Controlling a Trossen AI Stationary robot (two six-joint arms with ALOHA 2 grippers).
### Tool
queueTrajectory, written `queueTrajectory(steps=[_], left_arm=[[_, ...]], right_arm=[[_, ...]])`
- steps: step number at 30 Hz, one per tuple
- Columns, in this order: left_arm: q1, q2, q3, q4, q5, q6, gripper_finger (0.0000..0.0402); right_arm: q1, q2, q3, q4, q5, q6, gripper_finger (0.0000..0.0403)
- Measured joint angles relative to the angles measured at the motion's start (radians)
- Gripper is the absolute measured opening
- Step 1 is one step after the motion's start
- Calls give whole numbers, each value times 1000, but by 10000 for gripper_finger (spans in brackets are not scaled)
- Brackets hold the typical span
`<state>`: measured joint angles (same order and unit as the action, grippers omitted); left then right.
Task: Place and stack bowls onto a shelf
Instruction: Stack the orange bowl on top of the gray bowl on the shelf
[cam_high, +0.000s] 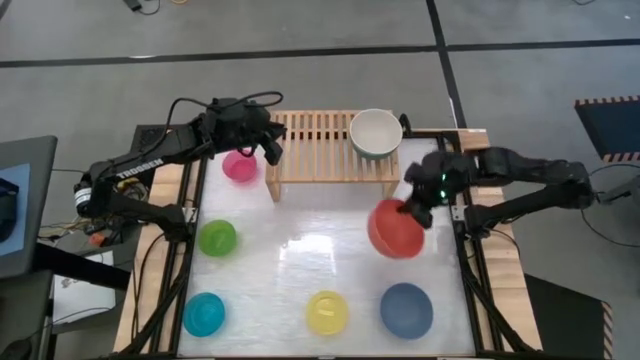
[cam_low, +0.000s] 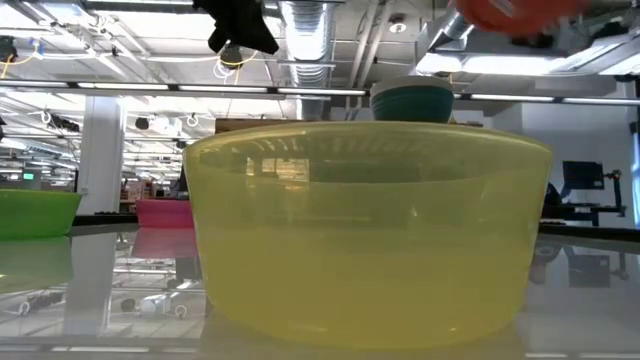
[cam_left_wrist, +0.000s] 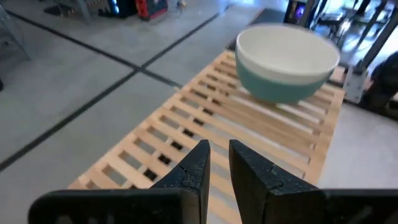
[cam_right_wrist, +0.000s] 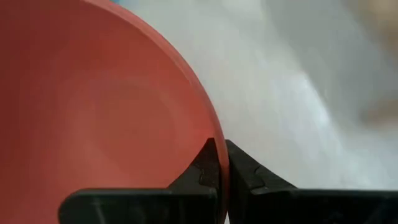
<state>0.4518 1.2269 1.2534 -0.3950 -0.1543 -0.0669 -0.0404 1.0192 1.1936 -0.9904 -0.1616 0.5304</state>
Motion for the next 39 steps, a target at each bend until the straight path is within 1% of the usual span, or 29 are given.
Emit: queueTrajectory(steps=[4, 6, 9, 11, 12, 15, 20, 23, 27, 33, 36, 39], left_arm=[[8, 2, 0, 3, 1, 3, 44], [13, 4, 0, 3, 0, 8, 44], [26, 4, 0, 16, -8, 11, 44], [39, 4, 0, 24, -12, 2, 44], [45, 4, 0, 23, -12, -7, 44], [50, 4, 0, 7, -14, -40, 44], [39, 4, 0, -78, -9, -74, 44], [29, 4, 0, -152, -25, -94, 44], [12, 4, 0, -224, -81, -112, 44], [7, 4, 0, -235, -95, -111, 44], [7, 4, 0, -234, -95, -112, 44], [7, 4, 0, -220, -98, -126, 44]], right_arm=[[-113, 35, 88, 116, 11, -95, 25], [-186, 61, 137, 166, 69, -145, 25], [-327, 132, 228, 203, 193, -202, 25], [-433, 196, 293, 175, 228, -220, 25], [-482, 230, 323, 145, 229, -222, 25], [-574, 324, 398, 72, 229, -218, 28], [-619, 419, 441, -49, 217, -225, 46], [-628, 428, 442, -59, 217, -225, 47], [-654, 426, 444, -58, 216, -225, 45], [-691, 427, 444, -76, 216, -218, 56], [-703, 427, 444, -75, 214, -218, 70], [-709, 427, 444, -75, 212, -226, 94]])
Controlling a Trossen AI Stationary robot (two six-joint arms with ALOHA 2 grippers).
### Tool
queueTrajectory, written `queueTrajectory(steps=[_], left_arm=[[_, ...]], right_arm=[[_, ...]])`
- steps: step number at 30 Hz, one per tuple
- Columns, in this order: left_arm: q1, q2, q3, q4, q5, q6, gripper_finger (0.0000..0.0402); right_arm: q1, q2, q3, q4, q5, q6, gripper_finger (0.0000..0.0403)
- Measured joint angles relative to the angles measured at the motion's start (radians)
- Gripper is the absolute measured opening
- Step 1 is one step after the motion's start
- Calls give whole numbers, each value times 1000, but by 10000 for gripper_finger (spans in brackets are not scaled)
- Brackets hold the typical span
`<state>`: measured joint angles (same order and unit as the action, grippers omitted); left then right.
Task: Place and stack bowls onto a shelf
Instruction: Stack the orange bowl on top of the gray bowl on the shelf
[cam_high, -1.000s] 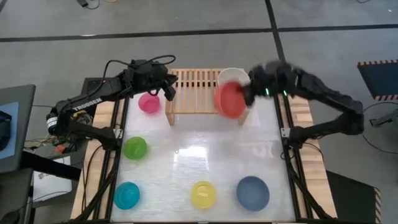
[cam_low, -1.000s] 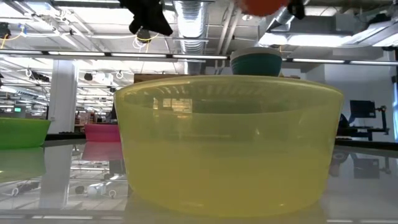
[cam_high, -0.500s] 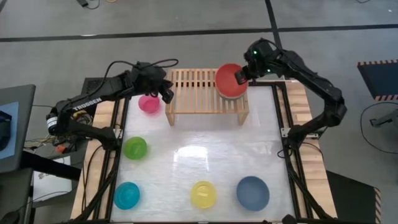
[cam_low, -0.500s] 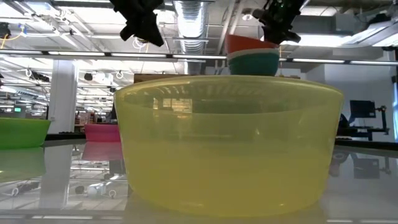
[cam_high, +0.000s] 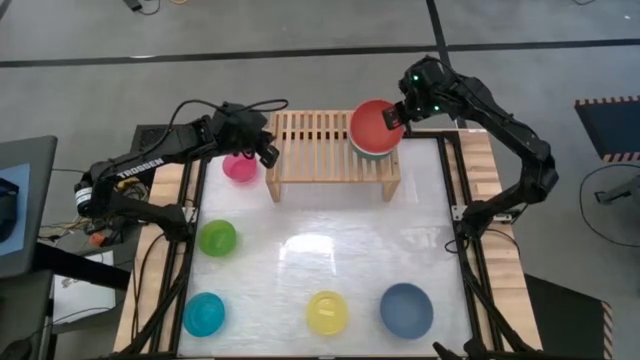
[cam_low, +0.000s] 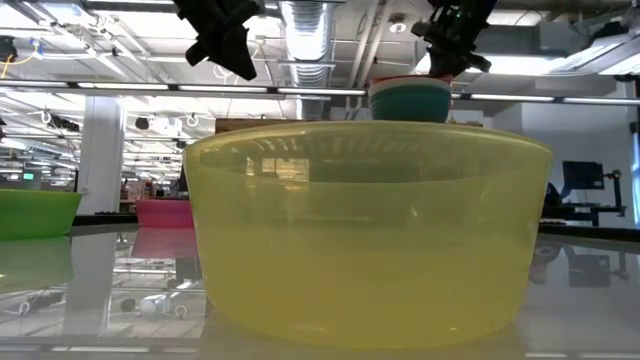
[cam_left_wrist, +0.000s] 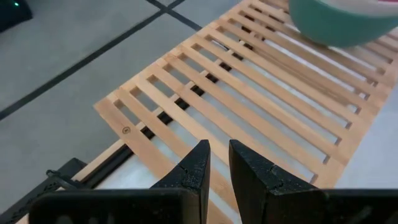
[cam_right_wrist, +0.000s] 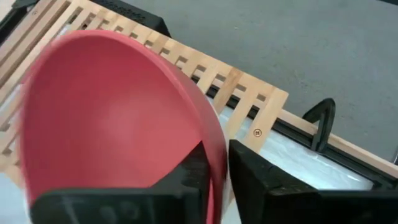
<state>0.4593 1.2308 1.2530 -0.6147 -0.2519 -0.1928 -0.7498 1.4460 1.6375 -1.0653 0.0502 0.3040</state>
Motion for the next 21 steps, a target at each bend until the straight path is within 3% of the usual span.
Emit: queueTrajectory(steps=[6, 11, 15, 21], left_arm=[[0, 0, 0, 72, -4, 8, 44], [0, 0, 0, 105, -16, 16, 44], [0, 0, 0, 106, -42, 15, 44], [1, 0, 0, 113, -52, 24, 44]], right_arm=[[0, -1, 0, 14, 0, -24, 173], [5, -45, 0, 124, 6, -48, 223], [3, -68, 0, 185, 26, -45, 222], [6, -4, -2, 143, 27, -33, 191]])
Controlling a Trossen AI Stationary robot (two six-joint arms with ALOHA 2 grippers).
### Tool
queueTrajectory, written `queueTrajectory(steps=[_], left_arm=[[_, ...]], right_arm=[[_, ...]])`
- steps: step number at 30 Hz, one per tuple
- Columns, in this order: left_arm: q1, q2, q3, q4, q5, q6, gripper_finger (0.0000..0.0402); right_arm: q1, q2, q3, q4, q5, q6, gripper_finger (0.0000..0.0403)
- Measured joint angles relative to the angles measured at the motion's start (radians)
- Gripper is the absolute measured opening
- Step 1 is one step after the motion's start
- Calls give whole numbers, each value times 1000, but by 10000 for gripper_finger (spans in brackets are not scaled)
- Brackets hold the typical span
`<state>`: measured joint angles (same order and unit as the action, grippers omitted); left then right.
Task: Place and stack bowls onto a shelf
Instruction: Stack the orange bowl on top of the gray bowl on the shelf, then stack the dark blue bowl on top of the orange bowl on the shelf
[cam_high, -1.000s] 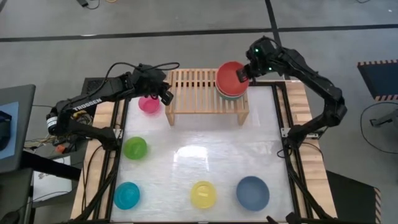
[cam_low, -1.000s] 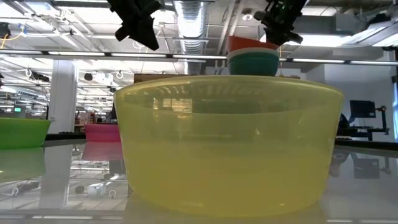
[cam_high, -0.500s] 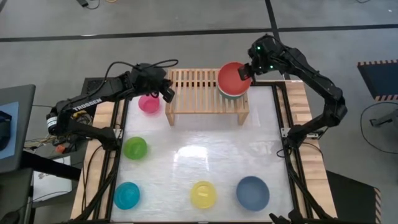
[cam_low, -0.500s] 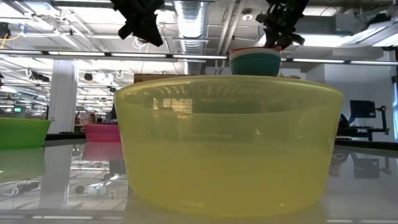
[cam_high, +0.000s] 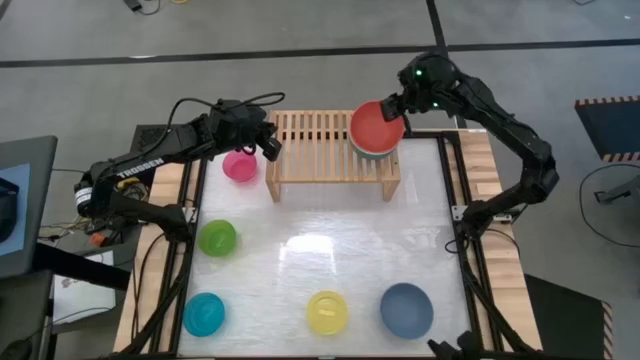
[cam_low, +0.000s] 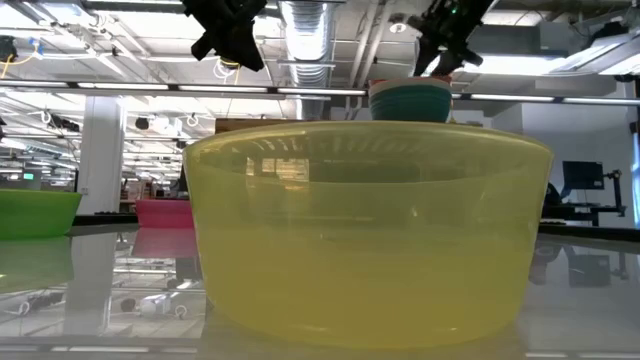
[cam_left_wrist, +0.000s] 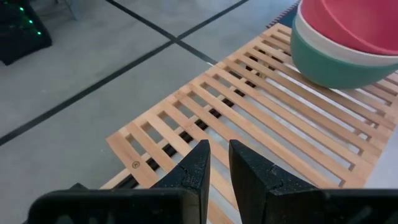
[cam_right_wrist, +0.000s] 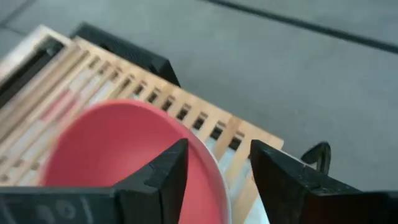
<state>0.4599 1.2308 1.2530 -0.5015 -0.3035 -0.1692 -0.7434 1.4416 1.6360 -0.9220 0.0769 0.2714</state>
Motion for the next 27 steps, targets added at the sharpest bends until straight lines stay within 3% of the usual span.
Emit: queueTrajectory(steps=[9, 19, 27], left_arm=[[0, 0, 0, -7, 0, 0, 44], [0, 0, 0, -6, 7, 16, 45], [-10, 0, 0, 73, 67, 17, 45]], right_arm=[[34, 49, 0, -14, 0, 16, 154], [52, -118, 1, -102, 3, 72, 159], [235, -247, -151, -231, 3, 167, 160]])
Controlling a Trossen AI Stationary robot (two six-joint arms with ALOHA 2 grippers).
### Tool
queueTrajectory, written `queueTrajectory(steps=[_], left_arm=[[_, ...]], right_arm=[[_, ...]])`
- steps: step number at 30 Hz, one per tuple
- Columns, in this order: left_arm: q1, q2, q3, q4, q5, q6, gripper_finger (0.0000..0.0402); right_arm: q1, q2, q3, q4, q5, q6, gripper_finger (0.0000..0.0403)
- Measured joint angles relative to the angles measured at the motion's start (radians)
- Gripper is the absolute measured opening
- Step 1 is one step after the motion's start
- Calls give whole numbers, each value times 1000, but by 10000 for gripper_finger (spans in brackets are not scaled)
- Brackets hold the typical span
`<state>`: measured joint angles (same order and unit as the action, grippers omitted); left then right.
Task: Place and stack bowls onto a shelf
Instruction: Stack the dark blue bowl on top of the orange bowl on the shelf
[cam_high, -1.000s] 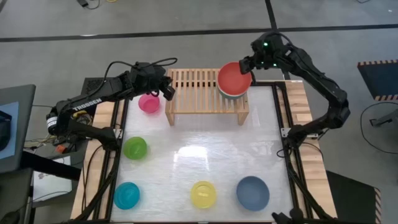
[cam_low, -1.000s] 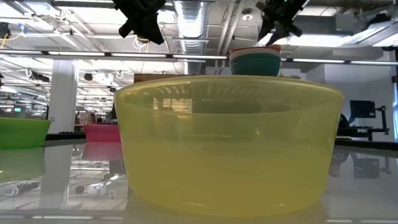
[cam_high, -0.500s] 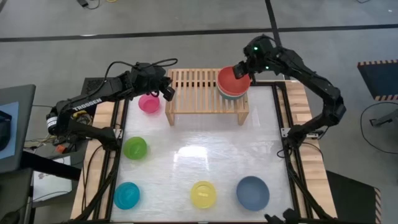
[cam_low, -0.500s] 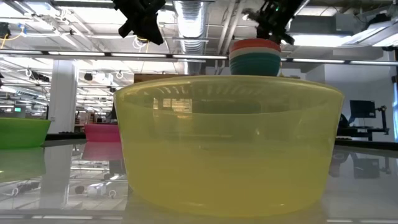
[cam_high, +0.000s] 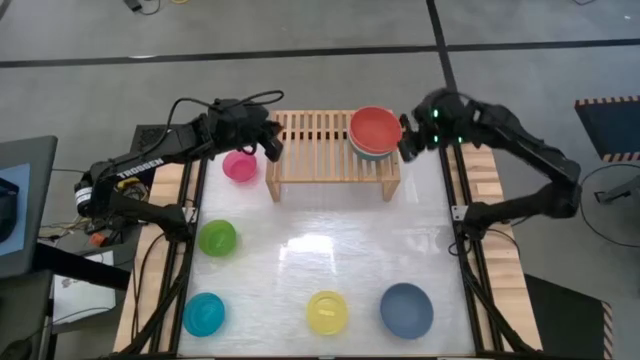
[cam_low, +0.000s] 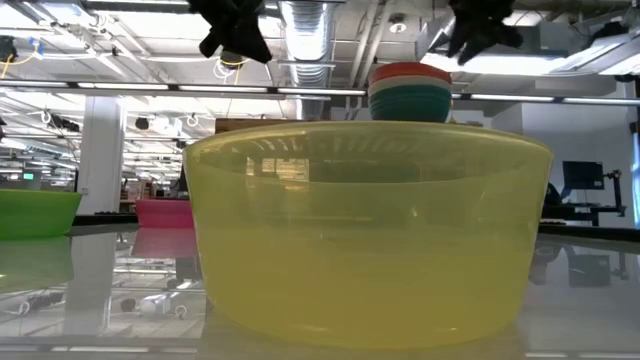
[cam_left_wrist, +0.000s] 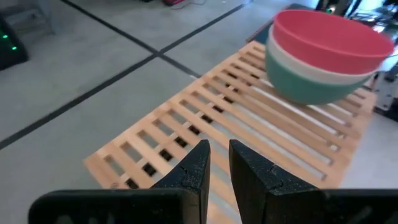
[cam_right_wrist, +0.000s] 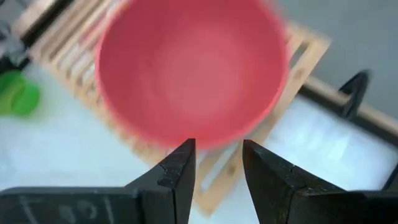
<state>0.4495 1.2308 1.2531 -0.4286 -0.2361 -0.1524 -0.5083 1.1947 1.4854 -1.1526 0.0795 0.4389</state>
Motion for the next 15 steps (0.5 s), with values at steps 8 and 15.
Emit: queueTrajectory(steps=[8, 15], left_arm=[[-66, 0, 0, 2, 3, -24, 45], [-151, 6, 0, -2, 9, -72, 50]], right_arm=[[213, -150, -249, 39, 0, 190, 160], [454, -196, -411, 25, -6, 336, 160]])
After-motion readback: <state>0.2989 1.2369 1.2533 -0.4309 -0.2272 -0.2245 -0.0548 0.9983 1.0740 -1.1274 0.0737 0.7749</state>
